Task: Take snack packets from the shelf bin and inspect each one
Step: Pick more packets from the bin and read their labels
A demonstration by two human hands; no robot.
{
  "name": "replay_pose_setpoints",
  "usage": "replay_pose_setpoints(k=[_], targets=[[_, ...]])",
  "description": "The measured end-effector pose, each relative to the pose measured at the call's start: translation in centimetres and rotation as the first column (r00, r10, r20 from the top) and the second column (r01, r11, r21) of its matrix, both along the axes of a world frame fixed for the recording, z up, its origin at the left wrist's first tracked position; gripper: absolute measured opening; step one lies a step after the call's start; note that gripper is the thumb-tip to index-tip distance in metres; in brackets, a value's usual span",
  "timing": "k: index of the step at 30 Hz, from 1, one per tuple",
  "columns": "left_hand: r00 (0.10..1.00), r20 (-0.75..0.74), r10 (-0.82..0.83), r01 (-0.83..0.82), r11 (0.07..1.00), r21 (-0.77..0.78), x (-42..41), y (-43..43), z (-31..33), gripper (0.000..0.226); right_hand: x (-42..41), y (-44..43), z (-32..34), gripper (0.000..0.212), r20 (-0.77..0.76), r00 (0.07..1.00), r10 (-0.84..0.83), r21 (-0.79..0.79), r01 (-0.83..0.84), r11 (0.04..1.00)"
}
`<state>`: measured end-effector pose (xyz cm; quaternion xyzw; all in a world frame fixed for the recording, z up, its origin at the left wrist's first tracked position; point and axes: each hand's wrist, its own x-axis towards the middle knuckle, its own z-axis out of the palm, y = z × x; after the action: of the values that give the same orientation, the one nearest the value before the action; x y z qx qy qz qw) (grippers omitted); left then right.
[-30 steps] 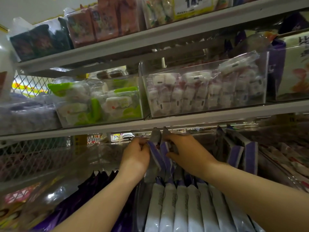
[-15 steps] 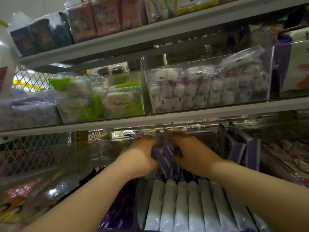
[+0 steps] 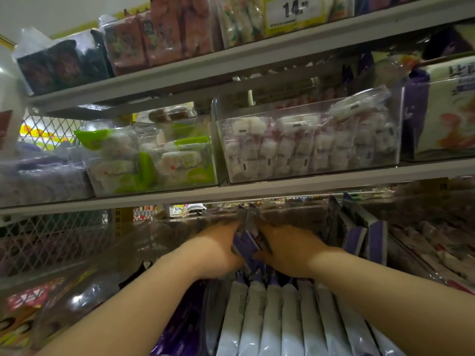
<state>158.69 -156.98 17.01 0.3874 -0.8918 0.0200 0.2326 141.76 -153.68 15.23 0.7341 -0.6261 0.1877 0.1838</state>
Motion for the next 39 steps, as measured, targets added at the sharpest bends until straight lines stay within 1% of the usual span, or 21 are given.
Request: replay_pose_setpoints(k=[2,4,8,11,13,14,16,18,22,25,26,28,29,31,33,35,37,38,39], targets=[[0.997,0.040,0.062,-0.058,0.994,-0.096,0.1,0.0,-0.3,0.075,-0.4,0.5,0.1,0.078,0.011,1.000,0.009,0.023,-0.009,1.000],[0.990,0.087,0.110,-0.091,0.977,-0.195,-0.1,0.0,-0.5,0.084,-0.6,1.0,0.1,0.084,-0.024,1.000,-0.010,0.011,0.011,1.000],[0.984,0.161,0.083,-0.024,0.941,-0.336,-0.9,0.3,-1.5,0.083,-0.9,2.5,0.6,0.068,-0.107,0.993,-0.048,0.023,0.051,0.998],[0.979,0.189,0.076,0.014,0.900,-0.435,-1.4,0.5,-2.3,0.076,-2.1,4.9,1.7,0.055,-0.190,0.979,-0.073,0.019,0.078,0.997],[0.975,0.204,0.088,0.010,0.900,-0.436,-1.5,0.5,-2.3,0.071,-3.5,6.6,2.5,0.047,-0.273,0.953,-0.134,0.001,0.139,0.990],[0.970,0.217,0.107,-0.006,0.907,-0.421,-1.6,0.5,-2.3,0.069,-4.2,7.4,2.8,0.046,-0.313,0.934,-0.173,0.006,0.184,0.983],[0.961,0.236,0.145,-0.041,0.918,-0.395,-1.7,0.7,-2.2,0.065,-5.6,8.4,3.2,0.047,-0.347,0.906,-0.242,0.070,0.282,0.957],[0.956,0.245,0.161,-0.055,0.920,-0.389,-1.8,0.8,-2.1,0.062,-6.2,8.7,3.4,0.044,-0.388,0.873,-0.296,0.112,0.364,0.925],[0.954,0.249,0.167,-0.060,0.919,-0.389,-1.9,1.2,-2.0,0.062,-6.2,7.5,3.4,0.027,-0.497,0.786,-0.368,0.035,0.442,0.896],[0.949,0.254,0.187,-0.077,0.918,-0.390,-1.8,1.4,-2.0,0.062,-5.7,7.4,3.8,0.023,-0.536,0.736,-0.413,-0.016,0.480,0.877],[0.949,0.252,0.190,-0.079,0.916,-0.393,-1.8,1.4,-2.0,0.062,-5.6,7.6,3.9,0.022,-0.533,0.729,-0.429,-0.039,0.485,0.874],[0.953,0.238,0.190,-0.078,0.908,-0.412,-1.7,1.7,-2.1,0.062,-5.6,8.6,3.8,0.016,-0.483,0.762,-0.432,-0.086,0.450,0.889],[0.954,0.230,0.192,-0.080,0.902,-0.424,-1.6,1.9,-2.1,0.062,-5.7,9.2,3.6,0.013,-0.452,0.794,-0.408,-0.128,0.395,0.910],[0.955,0.215,0.202,-0.085,0.886,-0.455,-1.4,2.6,-2.4,0.062,-6.2,10.5,2.9,0.016,-0.388,0.865,-0.319,-0.272,0.223,0.936],[0.966,0.171,0.195,-0.093,0.876,-0.474,-1.2,3.8,-2.8,0.059,-6.3,12.1,2.1,0.019,-0.329,0.912,-0.244,-0.326,0.133,0.936],[0.992,0.053,0.117,-0.079,0.878,-0.472,-1.2,5.2,-3.7,0.052,-5.9,13.6,1.5,0.018,-0.293,0.941,-0.171,-0.343,0.063,0.937],[0.989,-0.145,-0.035,-0.033,0.898,-0.439,-1.1,6.8,-4.9,0.044,-5.3,15.4,0.8,0.013,-0.252,0.963,-0.096,-0.390,-0.011,0.921],[0.951,-0.286,-0.116,0.000,0.928,-0.373,-1.2,7.7,-5.4,0.043,-5.0,16.4,0.5,0.009,-0.232,0.970,-0.071,-0.429,-0.036,0.903],[0.882,-0.443,-0.160,0.041,0.963,-0.266,-1.3,8.7,-6.0,0.043,-4.8,17.4,-0.1,0.005,-0.219,0.975,-0.050,-0.477,-0.062,0.877]])
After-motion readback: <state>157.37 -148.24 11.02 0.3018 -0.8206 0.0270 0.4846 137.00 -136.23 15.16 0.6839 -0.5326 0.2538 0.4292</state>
